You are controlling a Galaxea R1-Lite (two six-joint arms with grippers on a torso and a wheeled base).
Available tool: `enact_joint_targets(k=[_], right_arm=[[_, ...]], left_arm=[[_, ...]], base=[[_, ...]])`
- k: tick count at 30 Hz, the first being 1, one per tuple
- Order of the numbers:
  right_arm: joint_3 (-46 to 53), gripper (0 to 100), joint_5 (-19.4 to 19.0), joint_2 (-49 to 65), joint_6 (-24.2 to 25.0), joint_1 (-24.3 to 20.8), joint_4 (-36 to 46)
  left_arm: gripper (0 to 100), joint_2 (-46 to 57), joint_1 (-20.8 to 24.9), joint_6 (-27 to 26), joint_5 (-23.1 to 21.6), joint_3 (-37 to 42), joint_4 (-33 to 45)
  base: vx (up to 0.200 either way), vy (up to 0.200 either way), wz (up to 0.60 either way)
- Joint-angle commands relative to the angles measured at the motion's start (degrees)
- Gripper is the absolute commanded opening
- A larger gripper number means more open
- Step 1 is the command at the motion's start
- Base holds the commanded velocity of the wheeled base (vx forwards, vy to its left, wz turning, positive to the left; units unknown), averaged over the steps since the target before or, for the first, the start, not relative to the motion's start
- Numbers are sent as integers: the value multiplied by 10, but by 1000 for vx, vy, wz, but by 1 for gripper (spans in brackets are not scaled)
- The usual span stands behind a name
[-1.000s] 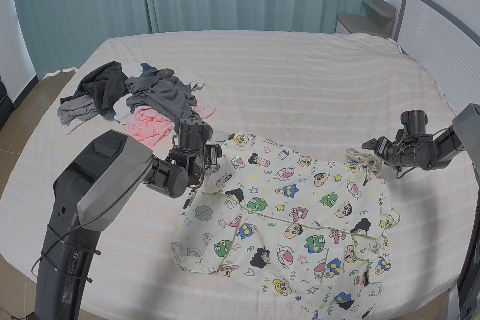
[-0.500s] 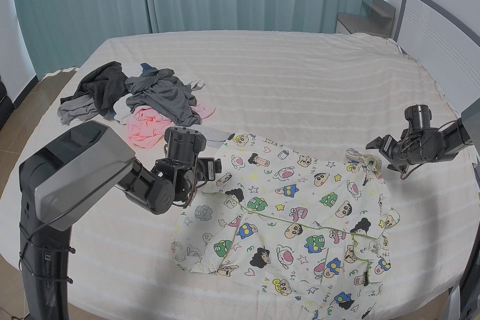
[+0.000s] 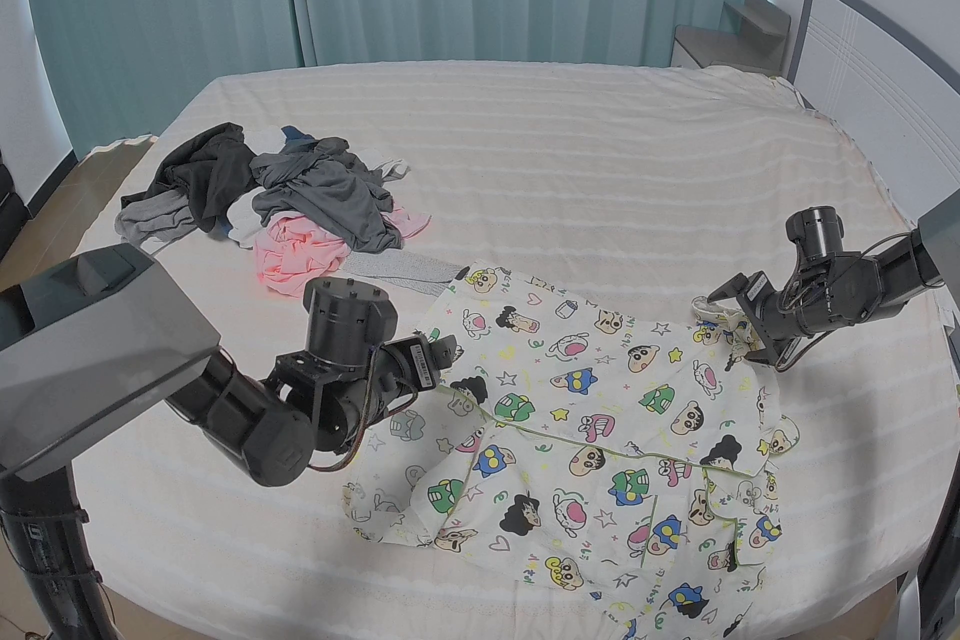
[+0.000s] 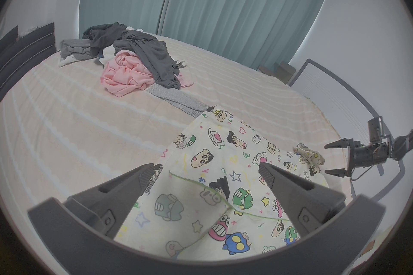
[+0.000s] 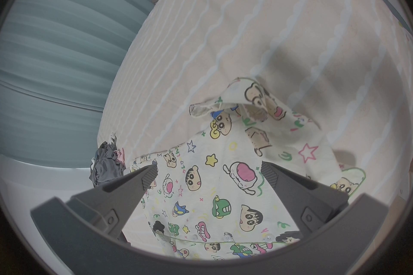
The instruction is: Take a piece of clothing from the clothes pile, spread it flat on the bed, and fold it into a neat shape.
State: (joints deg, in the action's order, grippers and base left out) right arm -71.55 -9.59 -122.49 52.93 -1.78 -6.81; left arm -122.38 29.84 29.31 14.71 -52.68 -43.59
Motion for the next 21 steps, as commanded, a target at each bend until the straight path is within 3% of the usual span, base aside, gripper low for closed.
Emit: enact_joint_targets(k=[1,4,9,15,21], right_arm=[[-16,100,1,-34,11,-22,1],[-47,100,9,-57,12,-21,1],[-120,100,30,-109,11,-8,13],[-230,100,50,-166,12,-3,67],[-411,100,68,-224,12,20,127]], left_arm=[[100,20,14,1,5,80,-62],[100,16,14,0,6,139,-168],[100,12,14,0,7,184,-230],[100,16,9,0,8,201,-242],[100,31,8,1,28,213,-243]], base=[[0,0,0],[0,0,0],[0,0,0],[0,0,0],[0,0,0]])
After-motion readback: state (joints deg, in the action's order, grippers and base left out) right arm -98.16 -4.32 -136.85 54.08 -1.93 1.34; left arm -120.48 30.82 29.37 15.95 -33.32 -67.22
